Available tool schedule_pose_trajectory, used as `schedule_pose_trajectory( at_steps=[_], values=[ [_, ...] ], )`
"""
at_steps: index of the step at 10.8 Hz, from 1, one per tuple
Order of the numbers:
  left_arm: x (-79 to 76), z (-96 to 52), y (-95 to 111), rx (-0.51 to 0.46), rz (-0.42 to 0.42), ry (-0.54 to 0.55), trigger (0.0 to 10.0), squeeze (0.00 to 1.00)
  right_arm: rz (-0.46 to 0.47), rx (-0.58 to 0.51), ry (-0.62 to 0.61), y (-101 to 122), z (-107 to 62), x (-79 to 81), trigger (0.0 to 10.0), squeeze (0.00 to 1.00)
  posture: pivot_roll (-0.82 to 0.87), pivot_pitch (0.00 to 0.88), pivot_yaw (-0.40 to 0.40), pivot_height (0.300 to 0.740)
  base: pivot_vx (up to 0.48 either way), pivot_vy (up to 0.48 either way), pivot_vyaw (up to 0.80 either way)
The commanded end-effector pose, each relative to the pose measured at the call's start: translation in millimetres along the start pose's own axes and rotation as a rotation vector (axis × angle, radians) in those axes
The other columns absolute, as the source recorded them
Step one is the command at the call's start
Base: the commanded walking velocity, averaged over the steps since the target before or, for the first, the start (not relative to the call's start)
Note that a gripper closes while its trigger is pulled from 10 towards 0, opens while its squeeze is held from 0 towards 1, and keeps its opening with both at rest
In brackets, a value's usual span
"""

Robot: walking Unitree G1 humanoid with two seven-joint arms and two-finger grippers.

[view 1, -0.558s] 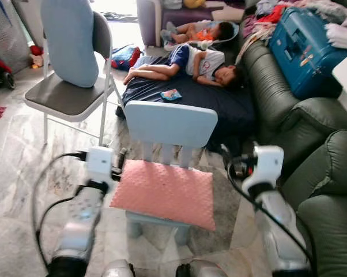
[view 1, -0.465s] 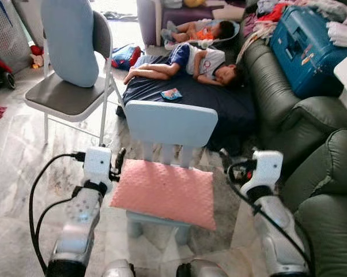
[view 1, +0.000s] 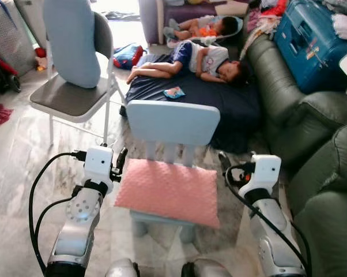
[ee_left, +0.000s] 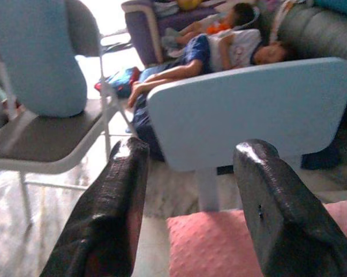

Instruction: Move the pillow to the sofa

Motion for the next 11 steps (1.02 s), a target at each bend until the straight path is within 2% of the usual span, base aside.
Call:
schedule_pose_trajectory(
  at_steps=[1,3,5,6,11],
  values=[
    [-2.0,1.9,3.6,-0.016,-0.005,-0.01,10.0,0.0,-0.003,-0.003,-0.007,0.8,-2.4,-3.0,10.0,0.0,-0.05,0.073,-0.016,0.74,0.274,0.0,-0.78],
    [-5.3,1.0,1.8,-0.001,-0.01,-0.006,10.0,0.0,-0.018,-0.007,-0.006,1.1,1.5,-8.0,10.0,0.0,-0.05,0.067,-0.027,0.74,0.294,0.272,0.0],
    [-5.9,-0.5,-1.1,0.01,-0.008,-0.006,10.0,0.0,-0.019,-0.006,0.007,1.5,3.0,-6.0,10.0,0.0,-0.05,0.071,-0.03,0.74,0.0,0.0,0.0],
    [-5.5,-0.6,-1.8,0.013,-0.011,-0.002,10.0,0.0,-0.016,0.001,0.011,0.0,1.3,-4.7,10.0,0.0,-0.05,0.077,-0.035,0.74,0.0,0.0,-0.68],
    [-11.2,-4.8,-6.0,0.026,-0.021,-0.005,10.0,0.0,-0.032,0.007,0.025,-1.4,-0.8,-2.6,10.0,0.0,-0.05,0.098,-0.043,0.74,0.0,0.0,0.0]
  ],
)
Point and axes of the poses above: a point about 5 cm out from each wrist's last joint towards the gripper, its own z axis pointing out of the wrist towards the gripper, its own y axis along the axis of the wrist's last joint, x = y × z, the point moved 1 cm from there along z, pointing out of the wrist towards the gripper, and after that the axes turned 14 degrees about -z, right-handed, at the moved point
